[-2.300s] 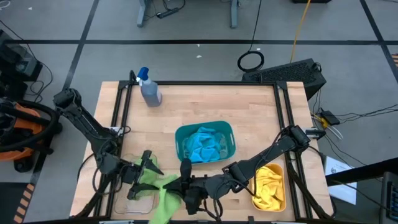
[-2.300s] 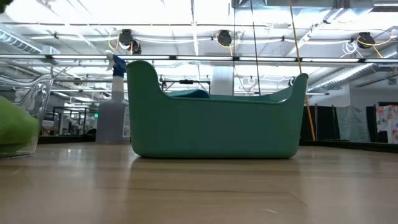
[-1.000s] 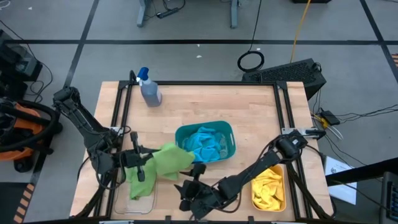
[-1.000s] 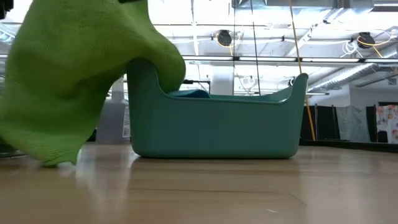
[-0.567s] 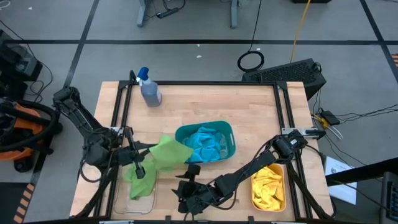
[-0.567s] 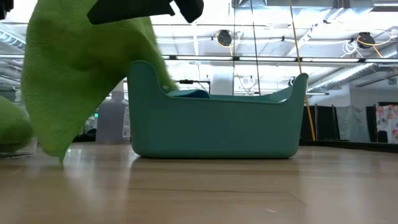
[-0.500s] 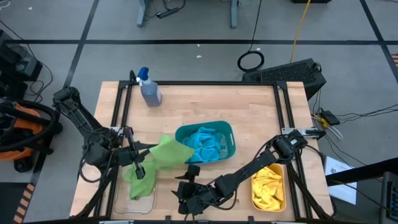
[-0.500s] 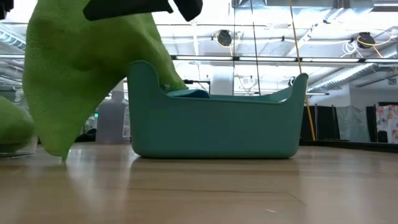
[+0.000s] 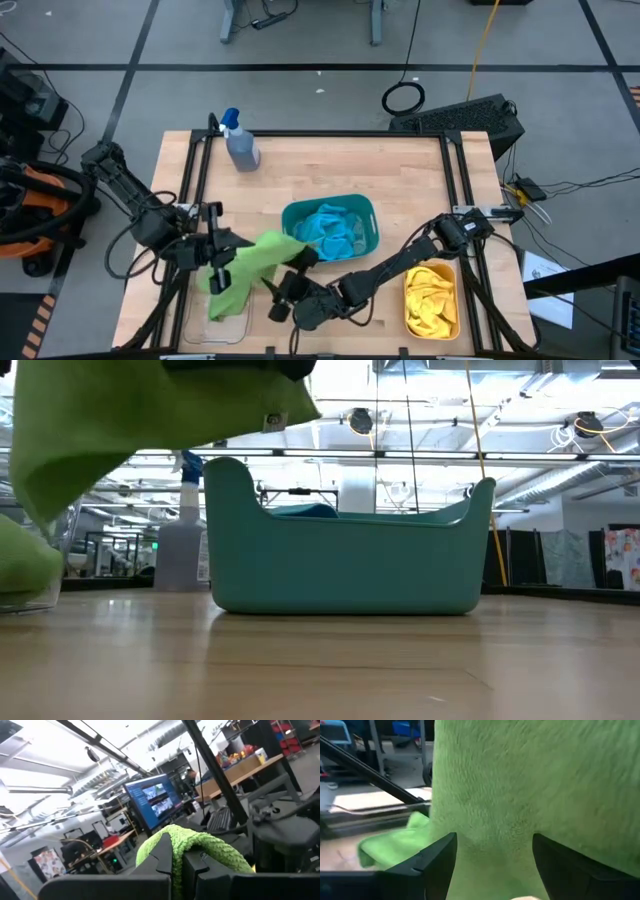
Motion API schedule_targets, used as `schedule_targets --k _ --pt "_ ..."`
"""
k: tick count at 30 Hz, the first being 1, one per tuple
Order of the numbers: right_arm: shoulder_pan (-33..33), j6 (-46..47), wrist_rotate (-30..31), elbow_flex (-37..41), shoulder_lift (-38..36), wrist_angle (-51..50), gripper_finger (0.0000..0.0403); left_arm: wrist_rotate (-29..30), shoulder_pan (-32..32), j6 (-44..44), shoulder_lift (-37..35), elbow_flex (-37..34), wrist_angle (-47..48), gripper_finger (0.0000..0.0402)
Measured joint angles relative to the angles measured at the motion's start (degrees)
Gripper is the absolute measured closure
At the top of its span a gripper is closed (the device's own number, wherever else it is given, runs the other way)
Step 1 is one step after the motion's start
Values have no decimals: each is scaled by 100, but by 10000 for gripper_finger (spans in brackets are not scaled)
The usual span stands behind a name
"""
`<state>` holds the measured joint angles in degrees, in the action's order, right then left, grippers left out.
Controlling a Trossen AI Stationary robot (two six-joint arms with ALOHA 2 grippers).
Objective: Sort microfiber towel by color & place in baskets
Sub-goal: Put the green microfiber towel into the transparent bin
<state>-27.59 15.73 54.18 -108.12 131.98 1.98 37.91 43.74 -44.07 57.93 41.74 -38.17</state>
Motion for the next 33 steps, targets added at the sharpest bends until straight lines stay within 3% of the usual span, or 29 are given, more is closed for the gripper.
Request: schedule_targets --k 5,8,21,33 --pt "163 18 -64 -5 46 4 151 -76 -23 5 0 113 -17 396" --pt "223 117 -404 -4 187 60 151 -61 -23 -104 0 230 -35 396" --pt "213 183 -1128 0 736 1132 130 348 -33 -660 0 264 -248 396" --pt "290 69 -1214 0 763 1572 122 401 -286 -731 -74 483 -380 396"
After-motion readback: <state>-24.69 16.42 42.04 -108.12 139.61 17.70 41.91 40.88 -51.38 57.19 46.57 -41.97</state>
